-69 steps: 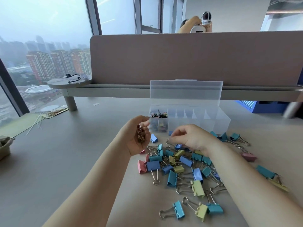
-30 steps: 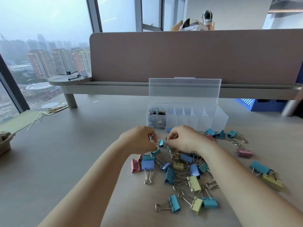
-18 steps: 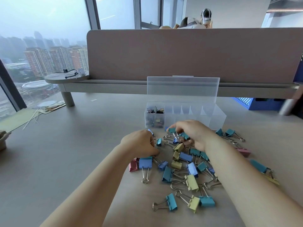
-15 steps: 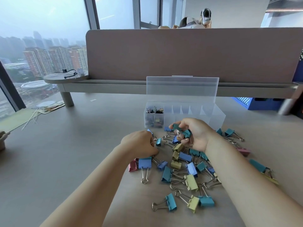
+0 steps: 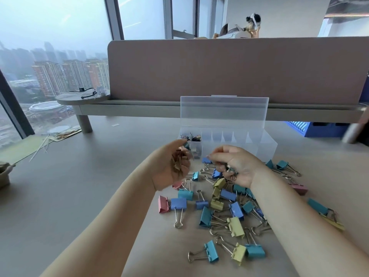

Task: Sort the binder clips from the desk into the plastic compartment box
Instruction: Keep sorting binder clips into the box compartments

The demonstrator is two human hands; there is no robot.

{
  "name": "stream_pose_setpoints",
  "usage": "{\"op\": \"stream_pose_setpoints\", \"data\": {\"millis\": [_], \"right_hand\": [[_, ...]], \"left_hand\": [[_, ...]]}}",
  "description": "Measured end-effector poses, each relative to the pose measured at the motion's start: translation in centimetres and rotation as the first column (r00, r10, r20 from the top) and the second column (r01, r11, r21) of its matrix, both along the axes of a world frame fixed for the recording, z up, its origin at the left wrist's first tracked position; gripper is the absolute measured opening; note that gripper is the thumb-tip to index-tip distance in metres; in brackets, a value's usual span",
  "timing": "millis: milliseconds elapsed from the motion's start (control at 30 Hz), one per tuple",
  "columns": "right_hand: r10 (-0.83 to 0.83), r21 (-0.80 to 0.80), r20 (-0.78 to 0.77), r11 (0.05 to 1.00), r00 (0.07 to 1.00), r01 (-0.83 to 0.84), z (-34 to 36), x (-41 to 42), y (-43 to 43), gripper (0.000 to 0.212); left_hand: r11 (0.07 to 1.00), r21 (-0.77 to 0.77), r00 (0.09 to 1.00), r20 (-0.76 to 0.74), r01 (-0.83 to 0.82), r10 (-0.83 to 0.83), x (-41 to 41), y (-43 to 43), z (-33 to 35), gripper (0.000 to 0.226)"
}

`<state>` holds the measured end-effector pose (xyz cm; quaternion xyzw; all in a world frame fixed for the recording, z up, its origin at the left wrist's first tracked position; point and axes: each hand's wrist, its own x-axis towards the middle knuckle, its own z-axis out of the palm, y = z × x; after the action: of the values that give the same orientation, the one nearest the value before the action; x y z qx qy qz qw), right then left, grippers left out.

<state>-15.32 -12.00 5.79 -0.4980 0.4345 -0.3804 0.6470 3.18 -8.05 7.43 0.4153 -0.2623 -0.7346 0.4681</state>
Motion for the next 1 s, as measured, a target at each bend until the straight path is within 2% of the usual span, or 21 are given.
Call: {"op": "stream_pose_setpoints", "data": {"millis": [33,100,167,333,400,467,500,567,633,700,767,800,867,933,1000], "right_hand": [[-0.010,-0.115,-0.179,0.993,0.984,-0.010,0.0,0.4,0.2,0.014],[-0.086,-0.311,-0.504,0.946,0.860,-0.088,-0.2,1.2,0.7,0.010],[-0.153,-0.405,-0.676,0.894,0.721,-0.190,-0.7,1.8,1.0,0.013],[-0.194,-0.397,-0.817,0.872,0.543,-0.286,-1.3,2.8,1.6,0.039],[-0.200,-0.383,-0.853,0.867,0.482,-0.319,-1.1,3.0,1.8,0.037],[-0.204,-0.378,-0.873,0.857,0.444,-0.350,-1.0,3.2,1.9,0.028],[-0.206,-0.387,-0.867,0.852,0.454,-0.353,-1.0,3.3,1.9,0.024],[-0.206,-0.422,-0.821,0.847,0.532,-0.322,-0.9,3.1,1.7,0.019],[-0.173,-0.416,-0.715,0.884,0.678,-0.214,-0.6,2.8,1.2,0.017],[-0.109,-0.297,-0.537,0.952,0.836,-0.067,-0.1,2.4,0.9,0.014],[-0.042,-0.059,-0.236,0.998,0.971,0.028,0.1,1.8,0.6,0.014],[-0.031,0.069,-0.049,0.997,0.998,0.034,0.1,1.4,0.5,0.015],[-0.052,0.237,0.230,0.971,0.972,-0.004,0.2,0.6,0.3,0.017],[-0.083,0.287,0.376,0.957,0.923,-0.031,0.1,0.0,-0.1,0.017],[-0.096,0.287,0.460,0.957,0.882,-0.046,-0.1,-0.1,-0.2,0.020]], "left_hand": [[1.000,0.012,0.999,-0.051,0.005,-0.005,0.1,0.0,0.1,0.029],[0.999,0.033,0.989,-0.148,0.004,0.001,0.2,0.0,0.1,0.037],[0.998,0.055,0.977,-0.215,-0.007,0.019,0.3,0.1,0.1,0.049],[0.998,0.058,0.960,-0.276,-0.034,0.049,0.4,0.1,-0.2,0.022],[0.998,0.051,0.962,-0.270,-0.037,0.049,0.6,0.1,-0.3,0.015],[0.998,0.047,0.960,-0.276,-0.040,0.052,0.7,0.2,-0.3,0.022],[0.998,0.042,0.957,-0.286,-0.047,0.057,0.6,0.3,-0.2,0.030],[0.997,0.038,0.951,-0.300,-0.069,0.078,0.5,0.4,-0.1,0.042],[0.994,0.042,0.951,-0.289,-0.103,0.111,0.4,0.3,0.0,0.042],[0.991,0.051,0.956,-0.262,-0.121,0.130,0.5,0.3,0.0,0.032],[0.991,0.066,0.966,-0.227,-0.115,0.127,0.6,0.1,-0.1,0.023],[0.991,0.071,0.974,-0.190,-0.111,0.122,0.7,0.0,-0.2,0.021],[0.994,0.051,0.994,-0.055,-0.095,0.098,1.0,-0.2,-0.2,0.021],[0.998,-0.006,0.980,0.185,-0.070,0.070,1.3,-0.4,-0.1,0.025],[0.996,-0.082,0.866,0.494,-0.038,0.073,1.6,-0.4,0.1,0.030]]}}
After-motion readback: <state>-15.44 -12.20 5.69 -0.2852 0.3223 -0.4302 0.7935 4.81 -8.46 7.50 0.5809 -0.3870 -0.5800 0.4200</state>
